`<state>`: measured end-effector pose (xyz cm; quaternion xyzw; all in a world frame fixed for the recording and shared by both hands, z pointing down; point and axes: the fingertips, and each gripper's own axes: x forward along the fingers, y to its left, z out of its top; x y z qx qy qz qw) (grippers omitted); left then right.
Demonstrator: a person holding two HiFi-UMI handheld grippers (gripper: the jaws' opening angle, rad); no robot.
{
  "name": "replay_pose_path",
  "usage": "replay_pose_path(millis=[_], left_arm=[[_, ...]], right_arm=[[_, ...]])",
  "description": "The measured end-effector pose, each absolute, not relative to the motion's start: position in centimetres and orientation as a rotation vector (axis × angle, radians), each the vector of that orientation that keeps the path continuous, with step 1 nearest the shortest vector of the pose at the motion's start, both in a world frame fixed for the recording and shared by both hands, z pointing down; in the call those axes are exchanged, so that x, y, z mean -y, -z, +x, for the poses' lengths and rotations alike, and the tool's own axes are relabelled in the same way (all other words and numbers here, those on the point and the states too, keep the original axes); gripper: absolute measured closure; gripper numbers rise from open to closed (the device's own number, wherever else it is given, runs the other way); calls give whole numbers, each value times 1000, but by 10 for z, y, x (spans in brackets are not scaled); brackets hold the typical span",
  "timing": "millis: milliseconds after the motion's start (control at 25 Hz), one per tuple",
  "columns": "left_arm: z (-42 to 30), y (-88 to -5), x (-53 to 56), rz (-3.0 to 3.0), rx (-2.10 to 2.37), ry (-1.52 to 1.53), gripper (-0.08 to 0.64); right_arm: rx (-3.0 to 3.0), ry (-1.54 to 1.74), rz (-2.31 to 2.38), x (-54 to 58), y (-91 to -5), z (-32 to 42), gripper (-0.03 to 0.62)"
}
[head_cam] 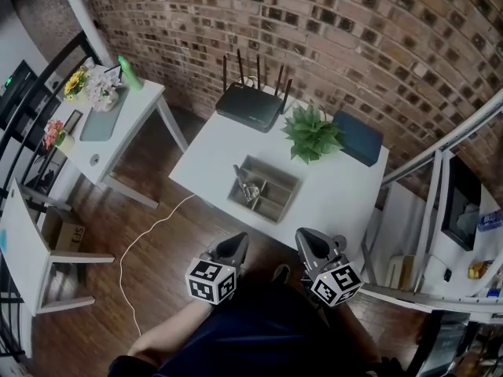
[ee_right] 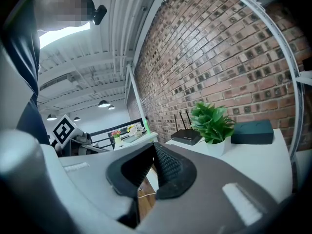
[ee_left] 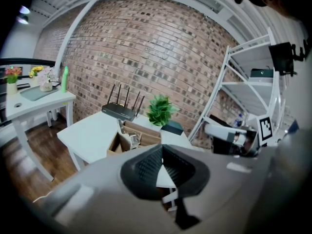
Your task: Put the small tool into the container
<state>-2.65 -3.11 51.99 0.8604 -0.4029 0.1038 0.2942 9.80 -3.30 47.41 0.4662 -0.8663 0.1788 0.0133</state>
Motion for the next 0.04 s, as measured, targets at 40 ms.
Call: replay_pose_path(millis=[40], left_arm=[[-26, -520, 32, 2291, 1072, -277, 555]], right_arm=[[2698, -558, 1452, 34, -475, 98, 581]])
